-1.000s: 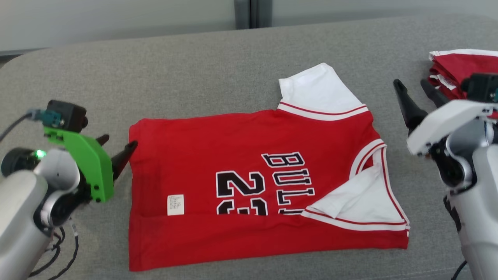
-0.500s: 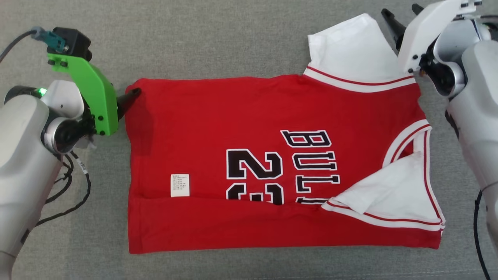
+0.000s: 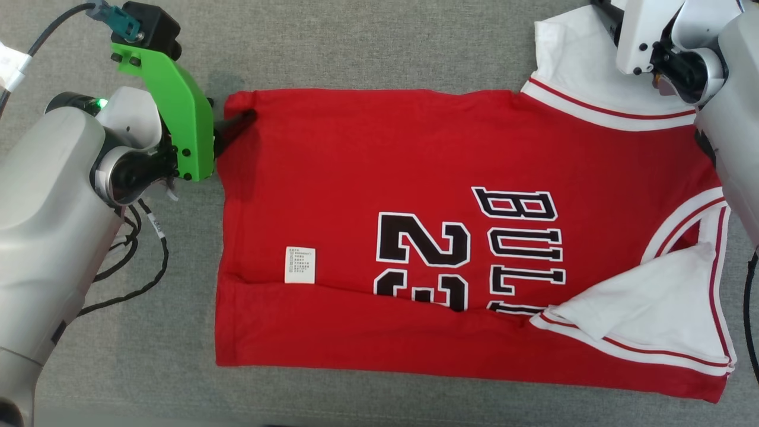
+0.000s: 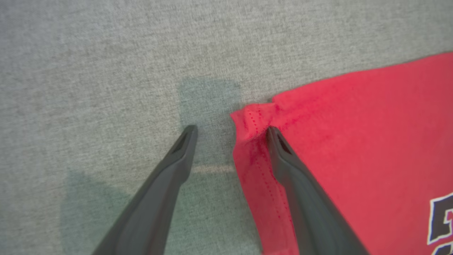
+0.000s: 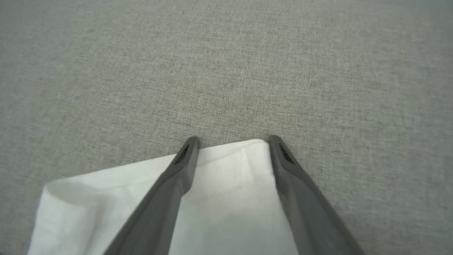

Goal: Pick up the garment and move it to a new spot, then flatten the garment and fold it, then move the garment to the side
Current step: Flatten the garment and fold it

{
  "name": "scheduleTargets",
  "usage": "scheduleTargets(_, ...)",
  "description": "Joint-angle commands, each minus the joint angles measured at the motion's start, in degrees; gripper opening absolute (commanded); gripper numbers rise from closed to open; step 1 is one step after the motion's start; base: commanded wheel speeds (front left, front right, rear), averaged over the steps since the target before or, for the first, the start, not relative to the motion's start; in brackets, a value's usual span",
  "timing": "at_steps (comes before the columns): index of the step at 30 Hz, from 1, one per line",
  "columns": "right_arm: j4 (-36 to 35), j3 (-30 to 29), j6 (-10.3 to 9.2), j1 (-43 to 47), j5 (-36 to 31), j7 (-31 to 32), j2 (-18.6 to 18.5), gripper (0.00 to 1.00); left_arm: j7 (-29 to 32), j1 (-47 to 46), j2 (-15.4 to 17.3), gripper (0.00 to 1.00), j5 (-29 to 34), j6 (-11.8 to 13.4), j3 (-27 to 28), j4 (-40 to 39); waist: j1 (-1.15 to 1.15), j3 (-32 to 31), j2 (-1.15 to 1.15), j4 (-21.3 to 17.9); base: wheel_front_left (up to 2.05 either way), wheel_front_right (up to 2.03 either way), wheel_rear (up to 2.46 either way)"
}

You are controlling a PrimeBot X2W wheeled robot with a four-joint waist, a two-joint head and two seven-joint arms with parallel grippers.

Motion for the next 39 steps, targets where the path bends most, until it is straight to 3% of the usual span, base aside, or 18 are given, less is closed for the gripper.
scheduleTargets(1, 2.19, 1.62, 0.01, 2.16, 0.88, 2.03, 0.69, 0.7, 1.15, 0.56, 0.22, 1.0, -1.19, -0.15, -1.2, 0.09, 0.0, 0.2, 0.0, 0.06, 0.0, 0.0, 0.0)
scheduleTargets(2, 2.46, 2.18, 0.01, 2.16, 1.24, 2.6, 0.77, 0.47, 1.4, 0.67, 0.38, 1.0, -1.44, -0.15, -1.66, -0.01, 0.0, 0.11, 0.0, -0.11, 0.0, 0.0, 0.0)
scheduleTargets(3, 2.56, 2.9, 0.02, 2.13, 1.74, 3.16, 0.83, 0.4, 1.28, 0.82, 0.58, 0.86, -1.69, -0.15, -2.08, -0.04, 0.0, -0.02, 0.0, -0.35, 0.0, 0.0, 0.0)
scheduleTargets(4, 2.48, 3.38, 0.02, 1.99, 2.13, 3.39, 0.78, 0.31, 1.06, 0.86, 0.74, 0.53, -1.92, -0.15, -2.34, -0.01, 0.0, -0.13, 0.0, -0.55, 0.0, 0.0, 0.0)
scheduleTargets(5, 2.44, 3.88, 0.02, 1.61, 2.53, 3.34, 0.54, 0.16, 1.06, 0.98, 0.98, 0.32, -2.31, -0.16, -2.66, -0.03, 0.0, -0.29, 0.0, -0.83, 0.0, 0.0, 0.0)
scheduleTargets(6, 2.5, 4.24, 0.02, 1.35, 2.84, 3.26, 0.36, 0.11, 1.05, 1.12, 1.13, 0.16, -2.76, -0.16, -2.89, -0.07, 0.0, -0.41, 0.0, -1.04, 0.0, 0.0, 0.0)
scheduleTargets(7, 2.52, 4.7, 0.02, 1.16, 3.16, 3.37, 0.31, 0.1, 0.59, 1.15, 1.31, 0.11, -3.1, -0.16, -3.01, -0.18, 0.0, -0.56, 0.0, -1.29, 0.0, 0.0, 0.0)
scheduleTargets(8, 2.52, 5.1, 0.02, 1.15, 3.49, 3.58, 0.33, 0.1, 0.14, 1.15, 1.52, 0.11, -3.31, -0.16, -3.07, -0.13, 0.0, -0.69, 0.0, -1.5, 0.0, 0.0, 0.0)
scheduleTargets(9, 2.4, 5.59, 0.01, 1.21, 3.91, 3.89, 0.31, 0.09, 0.05, 1.18, 1.77, 0.0, -3.45, -0.16, -3.35, -0.13, 0.0, -0.85, 0.0, -1.72, 0.0, 0.0, 0.0)
scheduleTargets(10, 2.27, 5.99, 0.01, 1.29, 4.31, 4.0, 0.22, 0.0, -0.07, 1.23, 2.03, 0.0, -3.73, -0.16, -3.62, -0.09, 0.0, -0.97, 0.0, -1.89, 0.0, 0.0, 0.0)
scheduleTargets(14, 0.94, 7.44, 0.0, 1.42, 5.97, 2.33, -0.39, 0.0, -1.5, 0.81, 3.06, 0.0, -4.18, -0.04, -4.18, -0.02, 0.0, -1.36, 0.0, -2.39, 0.0, 0.0, 0.0)
scheduleTargets(20, 0.95, 7.48, -0.04, -0.1, 7.0, -7.43, -0.95, 0.0, -4.77, -0.25, 4.0, 0.0, -4.08, -0.03, -5.03, 1.51, 0.0, -3.11, 0.0, -2.75, 0.0, 0.0, 0.0)
scheduleTargets(26, 3.81, 7.78, -0.04, 0.02, 7.97, -13.2, -0.09, 0.0, -6.39, 0.88, 4.76, 0.0, -4.79, -0.03, -6.39, 3.21, 0.0, -6.31, 0.0, -3.53, 0.0, 0.0, 0.0)
scheduleTargets(32, 4.37, 9.61, -0.04, 2.38, 10.32, -14.38, 0.37, 0.0, -6.39, 2.21, 5.53, 0.0, -6.43, -0.03, -7.83, 3.93, 0.0, -10.14, 0.0, -4.7, 0.0, 0.0, 0.0)
scheduleTargets(39, -0.32, 12.2, -0.04, 7.31, 14.29, -15.84, -2.06, 0.0, -6.79, 5.4, 8.32, 0.0, -8.37, -0.04, -9.48, 2.19, 0.0, -14.54, 0.0, -6.34, 0.0, 0.0, 0.0)
